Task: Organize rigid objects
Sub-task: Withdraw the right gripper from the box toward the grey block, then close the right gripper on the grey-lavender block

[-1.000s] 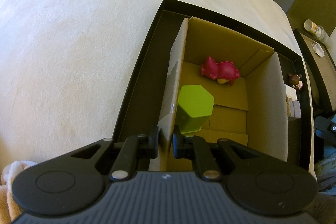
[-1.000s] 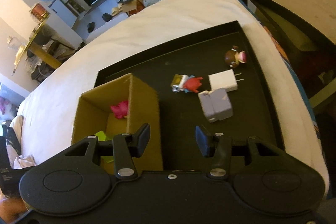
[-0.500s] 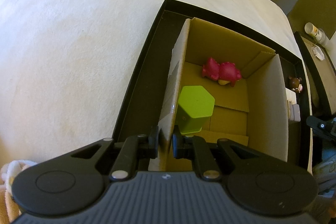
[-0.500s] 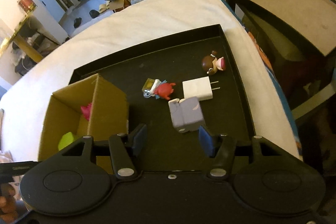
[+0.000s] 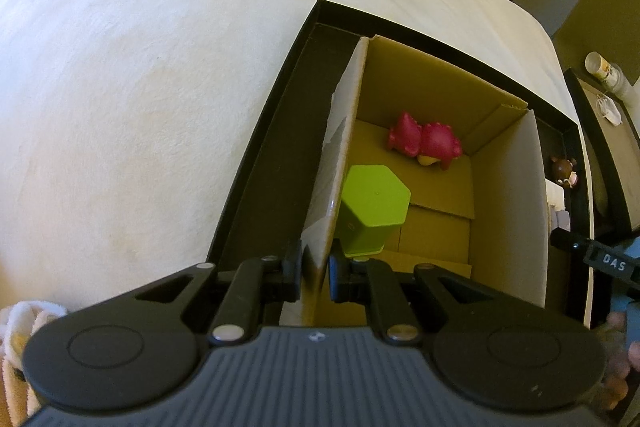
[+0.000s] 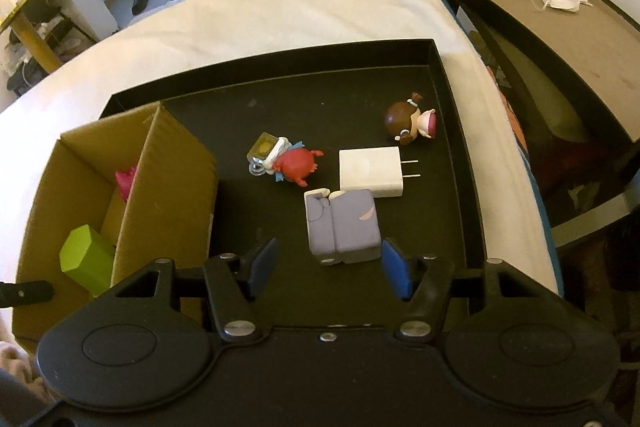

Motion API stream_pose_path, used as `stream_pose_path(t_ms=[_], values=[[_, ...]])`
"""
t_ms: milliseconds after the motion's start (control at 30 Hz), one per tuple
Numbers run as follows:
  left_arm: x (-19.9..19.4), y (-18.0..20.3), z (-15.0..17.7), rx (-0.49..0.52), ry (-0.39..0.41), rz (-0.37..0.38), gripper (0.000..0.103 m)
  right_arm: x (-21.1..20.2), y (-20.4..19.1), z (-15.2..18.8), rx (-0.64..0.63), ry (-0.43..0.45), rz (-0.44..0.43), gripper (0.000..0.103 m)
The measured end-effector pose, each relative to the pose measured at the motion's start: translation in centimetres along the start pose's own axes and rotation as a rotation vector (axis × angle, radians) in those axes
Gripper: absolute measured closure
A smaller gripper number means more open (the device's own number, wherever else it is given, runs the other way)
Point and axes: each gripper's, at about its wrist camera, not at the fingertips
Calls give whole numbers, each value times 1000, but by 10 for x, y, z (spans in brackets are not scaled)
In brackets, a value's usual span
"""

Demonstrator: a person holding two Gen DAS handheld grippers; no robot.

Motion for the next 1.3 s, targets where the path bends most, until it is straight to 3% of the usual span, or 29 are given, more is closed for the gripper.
stream_pose_path(t_ms=[533, 633, 1300], values=[[-2, -1, 5, -11, 11, -9, 91, 27, 3, -1, -77, -28, 55, 45], [-2, -1, 5, -11, 11, -9, 91, 31, 3, -1, -95, -31, 46, 58], [0, 3, 6, 10, 6, -1, 91, -15, -12, 4, -90, 33, 38, 59]])
Point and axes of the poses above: each gripper's, at about its wrist camera, not at the fingertips, and x roughly the way its jaws point, y to its right, z to its underside, and after that the axes turned 14 degrees about -x, right-handed
